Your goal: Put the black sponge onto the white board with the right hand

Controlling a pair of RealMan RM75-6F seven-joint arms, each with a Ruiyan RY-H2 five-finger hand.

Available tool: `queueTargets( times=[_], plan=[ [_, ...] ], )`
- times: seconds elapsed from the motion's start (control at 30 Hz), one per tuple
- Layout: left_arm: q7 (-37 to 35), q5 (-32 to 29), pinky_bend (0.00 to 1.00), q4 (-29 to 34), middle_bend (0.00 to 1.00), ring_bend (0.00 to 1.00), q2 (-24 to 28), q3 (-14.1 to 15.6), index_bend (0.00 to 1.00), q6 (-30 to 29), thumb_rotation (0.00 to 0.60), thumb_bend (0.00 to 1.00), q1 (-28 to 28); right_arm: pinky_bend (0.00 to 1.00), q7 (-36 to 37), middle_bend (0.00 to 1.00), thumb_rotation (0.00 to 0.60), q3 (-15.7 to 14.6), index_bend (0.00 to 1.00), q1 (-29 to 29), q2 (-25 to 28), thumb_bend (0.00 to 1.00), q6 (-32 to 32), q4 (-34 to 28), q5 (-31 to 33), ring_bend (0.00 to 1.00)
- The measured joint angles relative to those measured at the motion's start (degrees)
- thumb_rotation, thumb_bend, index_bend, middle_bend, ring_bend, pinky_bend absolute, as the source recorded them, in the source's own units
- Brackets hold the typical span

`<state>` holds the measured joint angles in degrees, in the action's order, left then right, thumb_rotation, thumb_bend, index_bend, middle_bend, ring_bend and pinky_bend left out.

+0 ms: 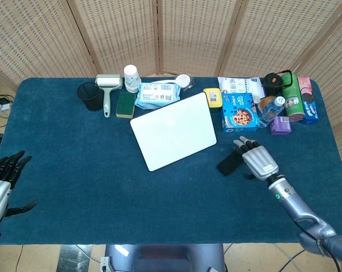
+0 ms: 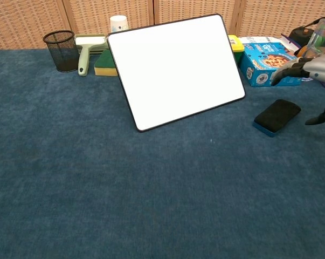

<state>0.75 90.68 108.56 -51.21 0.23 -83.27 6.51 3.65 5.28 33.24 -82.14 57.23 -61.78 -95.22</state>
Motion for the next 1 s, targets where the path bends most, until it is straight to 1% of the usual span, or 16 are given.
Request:
queueTargets(
  times=[0.13, 0.4, 0.6, 0.8, 0.87, 1.0],
  plan=[
    [-0.3, -0.6, 0.03, 0.0, 0.00, 0.00, 0.1, -0.3, 0.00, 0.3, 0.600, 0.14, 0.2, 0.23, 1.3, 0.16, 0.600, -1.4, 0.21, 2.7, -1.8, 0.00, -1.4, 3.0, -2.0, 0.11],
    [-1.2, -0.4, 0.03, -0.1, 0.00, 0.00, 0.4, -0.2, 0.00, 0.2, 0.600, 0.14, 0.1, 0.26, 3.1, 0.17, 0.600, -3.9, 0.23, 5.8, -3.5, 0.00, -2.6, 6.0, -4.1, 0.12],
    [-1.5, -0.3, 0.03, -0.2, 0.00, 0.00, 0.5, -0.2, 0.00, 0.2, 0.600, 0.14, 0.1, 0.31, 3.9, 0.22, 0.600, -5.3, 0.27, 7.7, -4.2, 0.01, -4.4, 8.1, -4.5, 0.16],
    [-1.4, -0.5, 0.03, -0.2, 0.00, 0.00, 0.5, -0.3, 0.00, 0.4, 0.600, 0.14, 0.2, 0.40, 5.0, 0.31, 0.600, -6.3, 0.36, 8.6, -4.3, 0.11, -4.6, 9.2, -4.3, 0.25],
    [-1.3, -0.5, 0.03, -0.2, 0.00, 0.00, 0.5, -0.2, 0.00, 0.4, 0.600, 0.14, 0.2, 0.43, 5.3, 0.36, 0.600, -6.7, 0.41, 8.8, -4.4, 0.15, -4.5, 9.7, -4.4, 0.30],
    [-1.3, -0.3, 0.03, -0.1, 0.00, 0.00, 0.5, -0.1, 0.00, 0.5, 0.600, 0.14, 0.2, 0.50, 5.7, 0.45, 0.600, -7.1, 0.49, 9.0, -4.8, 0.19, -3.4, 10.4, -4.5, 0.40]
  ],
)
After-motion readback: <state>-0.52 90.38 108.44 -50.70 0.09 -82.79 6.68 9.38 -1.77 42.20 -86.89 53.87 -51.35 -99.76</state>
